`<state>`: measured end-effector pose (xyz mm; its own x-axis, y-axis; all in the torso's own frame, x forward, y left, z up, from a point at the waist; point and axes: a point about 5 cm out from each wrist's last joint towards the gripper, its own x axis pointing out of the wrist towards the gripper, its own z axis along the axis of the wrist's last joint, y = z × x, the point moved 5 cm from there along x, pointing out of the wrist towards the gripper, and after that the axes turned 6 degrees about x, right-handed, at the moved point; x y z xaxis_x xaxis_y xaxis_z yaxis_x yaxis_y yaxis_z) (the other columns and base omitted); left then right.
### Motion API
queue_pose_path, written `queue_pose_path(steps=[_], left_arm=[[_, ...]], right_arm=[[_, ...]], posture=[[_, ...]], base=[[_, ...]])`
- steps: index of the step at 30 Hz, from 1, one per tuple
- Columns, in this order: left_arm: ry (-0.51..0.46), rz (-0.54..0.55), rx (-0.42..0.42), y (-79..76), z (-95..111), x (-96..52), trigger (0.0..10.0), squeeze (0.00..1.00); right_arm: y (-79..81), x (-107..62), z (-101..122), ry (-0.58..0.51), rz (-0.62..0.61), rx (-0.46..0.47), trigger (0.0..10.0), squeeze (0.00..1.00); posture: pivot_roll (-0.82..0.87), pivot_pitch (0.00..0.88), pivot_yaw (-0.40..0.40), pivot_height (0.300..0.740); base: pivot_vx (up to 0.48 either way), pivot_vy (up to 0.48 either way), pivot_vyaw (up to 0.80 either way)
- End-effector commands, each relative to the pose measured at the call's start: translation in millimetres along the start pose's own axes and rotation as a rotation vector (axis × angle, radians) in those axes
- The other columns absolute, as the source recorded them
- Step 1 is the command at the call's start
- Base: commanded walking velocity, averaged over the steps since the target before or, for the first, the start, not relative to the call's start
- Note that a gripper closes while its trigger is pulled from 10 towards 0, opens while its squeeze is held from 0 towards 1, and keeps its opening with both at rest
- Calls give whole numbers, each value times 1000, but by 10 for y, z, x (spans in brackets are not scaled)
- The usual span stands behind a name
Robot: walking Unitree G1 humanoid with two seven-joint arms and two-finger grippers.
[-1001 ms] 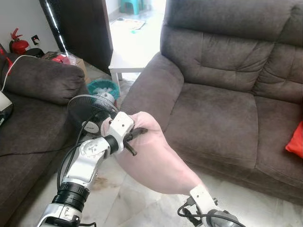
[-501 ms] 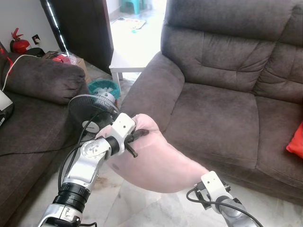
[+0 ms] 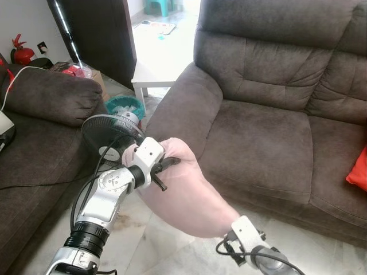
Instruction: Move the pillow to the sofa from floor
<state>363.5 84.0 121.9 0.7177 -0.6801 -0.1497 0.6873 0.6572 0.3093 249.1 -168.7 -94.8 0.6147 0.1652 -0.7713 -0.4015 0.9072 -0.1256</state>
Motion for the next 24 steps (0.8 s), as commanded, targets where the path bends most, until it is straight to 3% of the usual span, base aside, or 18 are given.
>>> queue_pose_path(steps=[1,17,18,19,24], left_arm=[[-95,20,46,76,279,16,10000,0],[-113,15,42,64,330,36,10000,0],[-112,15,42,64,329,36,10000,0],[-112,14,42,63,327,35,10000,0],[-110,15,42,65,323,32,10000,0]], right_arm=[[65,-1,-93,26,21,9,10000,0],[79,14,-117,11,21,62,10000,0],[84,16,-111,8,23,66,6118,0],[94,17,-99,1,28,69,392,0],[106,19,-93,-3,36,69,0,0]], posture=[[27,53,21,740],[33,53,23,740],[33,53,23,740],[33,54,23,740],[33,54,23,740]], base=[[0,0,0],[0,0,0],[0,0,0],[0,0,0],[0,0,0]])
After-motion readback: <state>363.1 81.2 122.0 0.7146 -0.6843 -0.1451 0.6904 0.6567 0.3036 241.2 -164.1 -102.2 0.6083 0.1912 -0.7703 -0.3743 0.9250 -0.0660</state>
